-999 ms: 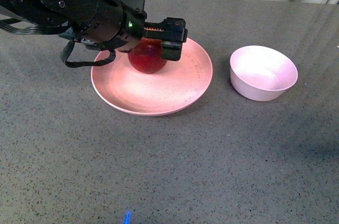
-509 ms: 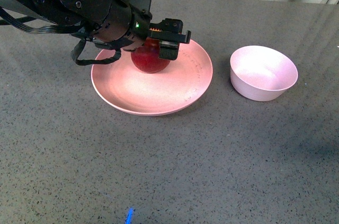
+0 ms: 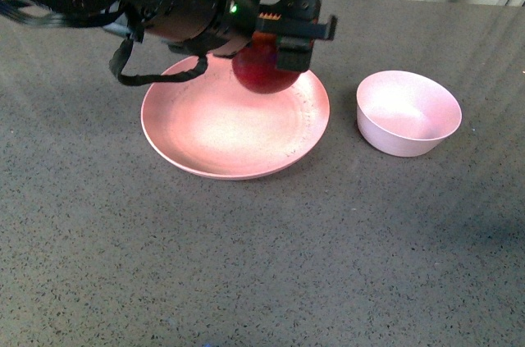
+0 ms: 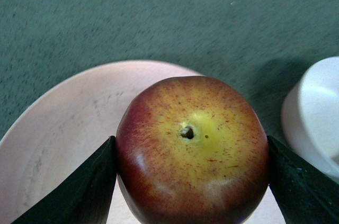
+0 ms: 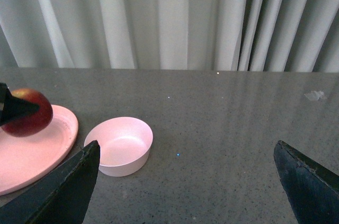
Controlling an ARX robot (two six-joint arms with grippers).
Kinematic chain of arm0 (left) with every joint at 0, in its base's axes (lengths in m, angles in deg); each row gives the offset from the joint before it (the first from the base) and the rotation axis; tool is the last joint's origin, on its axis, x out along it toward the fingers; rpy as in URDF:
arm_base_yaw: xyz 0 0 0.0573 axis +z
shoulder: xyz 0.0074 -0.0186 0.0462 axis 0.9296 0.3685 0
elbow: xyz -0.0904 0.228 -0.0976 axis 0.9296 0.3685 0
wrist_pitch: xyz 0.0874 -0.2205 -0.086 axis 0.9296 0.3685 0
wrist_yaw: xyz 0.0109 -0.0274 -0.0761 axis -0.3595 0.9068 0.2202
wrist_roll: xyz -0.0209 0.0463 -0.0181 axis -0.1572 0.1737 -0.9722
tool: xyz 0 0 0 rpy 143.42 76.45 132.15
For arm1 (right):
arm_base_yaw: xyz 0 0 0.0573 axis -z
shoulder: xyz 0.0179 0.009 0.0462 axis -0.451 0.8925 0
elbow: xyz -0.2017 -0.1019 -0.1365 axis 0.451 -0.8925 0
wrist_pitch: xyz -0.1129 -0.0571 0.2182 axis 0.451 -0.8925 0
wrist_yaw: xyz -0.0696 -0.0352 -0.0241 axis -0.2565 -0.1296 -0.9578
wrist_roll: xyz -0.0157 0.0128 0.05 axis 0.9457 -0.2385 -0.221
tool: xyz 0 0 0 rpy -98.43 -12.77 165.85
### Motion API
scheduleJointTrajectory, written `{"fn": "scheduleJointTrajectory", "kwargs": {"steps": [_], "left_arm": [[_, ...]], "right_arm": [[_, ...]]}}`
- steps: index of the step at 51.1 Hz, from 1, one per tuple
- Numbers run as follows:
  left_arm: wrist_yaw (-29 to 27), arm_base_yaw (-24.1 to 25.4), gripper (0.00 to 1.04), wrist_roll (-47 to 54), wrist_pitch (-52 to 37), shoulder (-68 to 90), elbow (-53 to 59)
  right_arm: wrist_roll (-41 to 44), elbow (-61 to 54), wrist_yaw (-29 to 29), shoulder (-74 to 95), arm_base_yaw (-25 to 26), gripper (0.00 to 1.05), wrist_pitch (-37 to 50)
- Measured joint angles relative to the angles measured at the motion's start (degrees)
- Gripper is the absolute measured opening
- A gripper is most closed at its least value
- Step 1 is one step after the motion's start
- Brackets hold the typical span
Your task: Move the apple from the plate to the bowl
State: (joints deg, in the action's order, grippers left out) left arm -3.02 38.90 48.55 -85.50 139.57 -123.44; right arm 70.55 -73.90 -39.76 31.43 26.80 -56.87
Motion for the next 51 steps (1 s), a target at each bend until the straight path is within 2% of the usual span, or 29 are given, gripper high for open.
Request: {"fn": "scheduleJointTrajectory", "kwargs": {"steps": [19,32,51], "left_arm": [[-0.22,-9.2,0.71,-1.07,1.99,0.5,-5.7],[-0.33,-11.98,0.71,-1.27,4.35,5.73,-11.37],[-0.39,-12.57,0.71,-1.9,6.86,11.54,-18.27]], "right_arm": [[0.0,0.0,0.0,0.0,0.0,0.96,0.0],[0.0,0.0,0.0,0.0,0.0,0.96,0.0],[0.0,0.0,0.0,0.0,0.0,0.96,0.0]]}}
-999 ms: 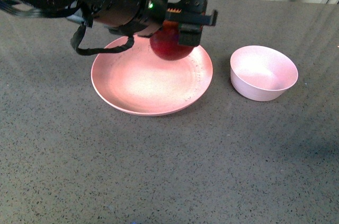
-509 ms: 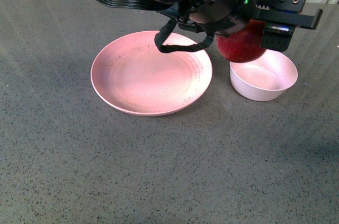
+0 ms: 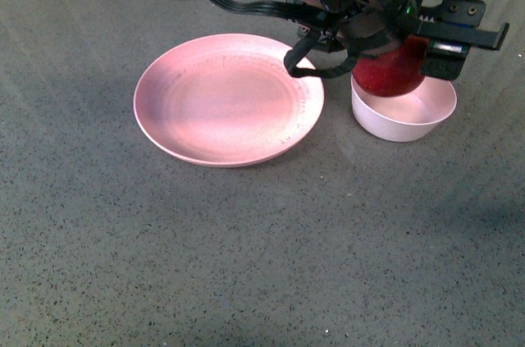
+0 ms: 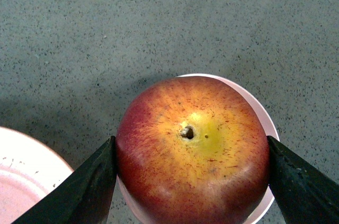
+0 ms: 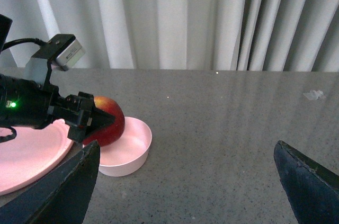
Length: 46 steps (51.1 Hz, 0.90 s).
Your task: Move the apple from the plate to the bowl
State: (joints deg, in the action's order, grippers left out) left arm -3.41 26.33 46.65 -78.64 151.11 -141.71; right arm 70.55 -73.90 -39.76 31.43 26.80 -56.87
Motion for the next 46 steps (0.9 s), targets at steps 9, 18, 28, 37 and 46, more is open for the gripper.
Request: {"fn": "scheduleJointTrajectory", "kwargs": {"steps": [9,18,28,37,46], "left_arm": [[0.02,0.0,0.71,-0.33,0.31,1.14,-2.08],[0.26,-0.02,0.71,-0.66,0.35,1.97,-2.32],[0.77,-0.09,0.71,-0.81,0.35,2.19,-2.32],[1.92,-0.2,0.71,-0.87,0.11,2.21,-2.27],[2.58,-0.28,0.71,-0.87,-0.48,2.21,-1.77]], "right_arm": [[0.0,0.0,0.0,0.0,0.0,0.96,0.0],[0.0,0.0,0.0,0.0,0.0,0.96,0.0],[0.0,0.0,0.0,0.0,0.0,0.96,0.0],[0.0,0.0,0.0,0.0,0.0,0.96,0.0],[0.0,0.0,0.0,0.0,0.0,0.96,0.0]]}}
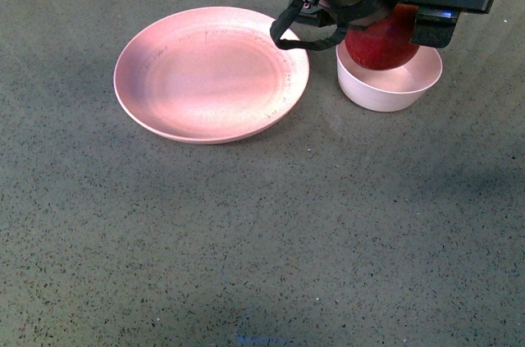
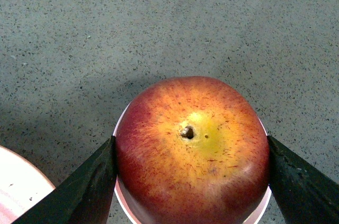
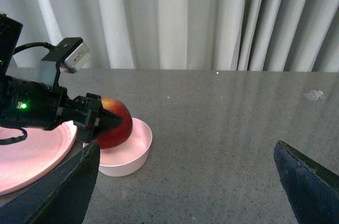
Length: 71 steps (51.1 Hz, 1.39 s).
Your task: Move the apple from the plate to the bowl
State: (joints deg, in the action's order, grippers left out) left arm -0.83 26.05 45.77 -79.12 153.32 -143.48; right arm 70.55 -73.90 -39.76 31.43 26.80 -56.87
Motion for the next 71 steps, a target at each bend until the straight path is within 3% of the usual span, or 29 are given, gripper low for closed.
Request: {"fn": "scheduleJointTrajectory", "kwargs": {"steps": [22,29,55,60,71], "left_arm": [[0.39,-0.11,0.71,0.0,-0.09,0.02,0.39],[0.48,-0.11,0.97,0.04,-0.09,0.02,0.39],[1.05,-0.04,0.96,-1.77,-3.61,-4.55,7.02],[0.72,1.44,0.96,-2.1,-4.44,-7.76,10.1],[-1.4,12.09,0.96,-2.99,-4.28,-14.86,15.52]], "right_arm": [[0.0,0.0,0.0,0.0,0.0,0.96,0.0],[0.0,0.0,0.0,0.0,0.0,0.96,0.0],[0.0,0.0,0.0,0.0,0.0,0.96,0.0],[0.0,0.0,0.0,0.0,0.0,0.96,0.0],[0.0,0.0,0.0,0.0,0.0,0.96,0.0]]}}
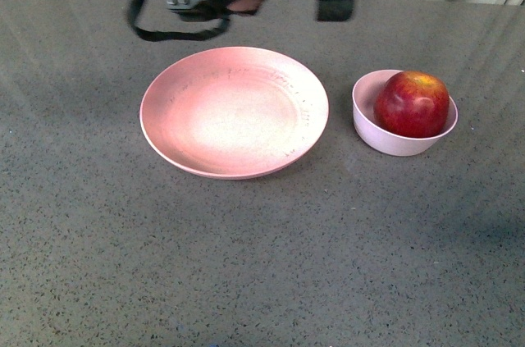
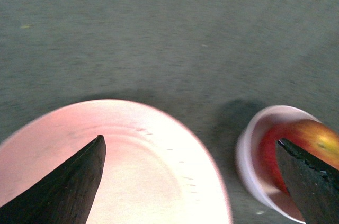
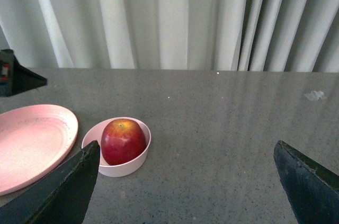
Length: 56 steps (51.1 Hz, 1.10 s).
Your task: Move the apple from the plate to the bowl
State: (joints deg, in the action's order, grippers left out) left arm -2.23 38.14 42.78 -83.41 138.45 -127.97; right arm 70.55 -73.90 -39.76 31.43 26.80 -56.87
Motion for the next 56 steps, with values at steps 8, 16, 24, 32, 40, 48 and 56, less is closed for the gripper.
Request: {"fn": "scheduleJointTrajectory", "kwargs": {"steps": [8,16,24,32,40,48,56], "left_arm": [[-2.6,7.56,0.96,0.04,2.75,-2.45,3.3],[-16.85,12.9,0.71,9.27,-35.39,-6.38,22.73],[-12.37,20.2,0.46,12.02,-52.26,-18.6,39.63],[-9.31,23.41,0.12,12.79,-53.11,-28.59,52.65],[-7.19,24.94,0.02,13.18,-51.28,-37.53,59.32],[-5.92,26.75,0.02,13.18,-47.76,-45.05,63.89],[-2.8,29.92,0.02,13.22,-43.58,-52.28,66.73]], "right_arm": [[0.0,0.0,0.0,0.0,0.0,0.96,0.0],[0.0,0.0,-0.02,0.0,0.0,0.96,0.0],[0.0,0.0,0.0,0.0,0.0,0.96,0.0],[0.0,0.0,0.02,0.0,0.0,0.96,0.0],[0.0,0.0,0.0,0.0,0.0,0.96,0.0],[0.0,0.0,0.02,0.0,0.0,0.96,0.0],[0.0,0.0,0.0,0.0,0.0,0.96,0.0]]}}
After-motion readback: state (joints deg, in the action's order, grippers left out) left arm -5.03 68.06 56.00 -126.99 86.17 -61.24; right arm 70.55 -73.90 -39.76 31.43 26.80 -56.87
